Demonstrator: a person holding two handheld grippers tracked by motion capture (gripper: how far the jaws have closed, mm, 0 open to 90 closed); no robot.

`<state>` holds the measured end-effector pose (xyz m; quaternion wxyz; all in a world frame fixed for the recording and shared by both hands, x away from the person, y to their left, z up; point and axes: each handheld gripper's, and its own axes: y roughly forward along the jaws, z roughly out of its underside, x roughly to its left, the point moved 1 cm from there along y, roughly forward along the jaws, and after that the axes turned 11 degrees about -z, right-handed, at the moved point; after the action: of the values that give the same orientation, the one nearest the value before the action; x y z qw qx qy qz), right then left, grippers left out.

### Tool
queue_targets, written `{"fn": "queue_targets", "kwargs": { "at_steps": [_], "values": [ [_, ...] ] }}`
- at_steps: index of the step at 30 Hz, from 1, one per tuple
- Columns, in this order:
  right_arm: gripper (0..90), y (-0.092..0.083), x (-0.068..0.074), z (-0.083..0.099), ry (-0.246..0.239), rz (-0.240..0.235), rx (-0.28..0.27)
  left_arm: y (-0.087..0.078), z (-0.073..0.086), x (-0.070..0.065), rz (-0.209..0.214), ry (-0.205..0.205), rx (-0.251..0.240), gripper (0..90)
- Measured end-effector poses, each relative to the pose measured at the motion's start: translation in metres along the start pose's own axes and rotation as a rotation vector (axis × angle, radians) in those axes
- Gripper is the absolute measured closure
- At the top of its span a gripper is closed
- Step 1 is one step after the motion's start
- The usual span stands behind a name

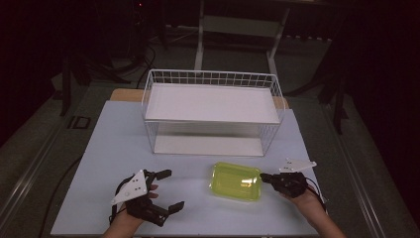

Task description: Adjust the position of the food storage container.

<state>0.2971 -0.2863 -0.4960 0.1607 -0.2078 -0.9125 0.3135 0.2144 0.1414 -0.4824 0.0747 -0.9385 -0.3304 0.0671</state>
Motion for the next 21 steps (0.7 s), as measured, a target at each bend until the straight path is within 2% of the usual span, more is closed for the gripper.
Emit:
{"fn": "queue_targets", "kwargs": {
  "at_steps": [4, 8, 10, 13, 21],
  "values": [
    [90.0, -0.003, 0.004, -0.001, -0.008, 0.017, -0.010, 0.000, 0.001, 0.002, -0.006, -0.004, 0.003, 1.0],
    [90.0, -0.006, 0.003, 0.006, 0.014, 0.033, 0.003, 0.000, 0.001, 0.002, -0.008, -0.007, 0.002, 1.0],
    [90.0, -0.006, 0.003, 0.011, 0.033, 0.028, -0.006, 0.000, 0.001, 0.002, -0.007, -0.005, 0.003, 1.0],
    [90.0, -0.003, 0.005, 0.014, 0.029, 0.018, -0.008, 0.001, 0.002, 0.002, -0.007, -0.008, 0.007, 1.0],
    [90.0, 0.003, 0.003, 0.008, 0.030, 0.011, -0.003, 0.002, 0.003, 0.002, -0.001, -0.013, 0.010, 1.0]
  ]
}}
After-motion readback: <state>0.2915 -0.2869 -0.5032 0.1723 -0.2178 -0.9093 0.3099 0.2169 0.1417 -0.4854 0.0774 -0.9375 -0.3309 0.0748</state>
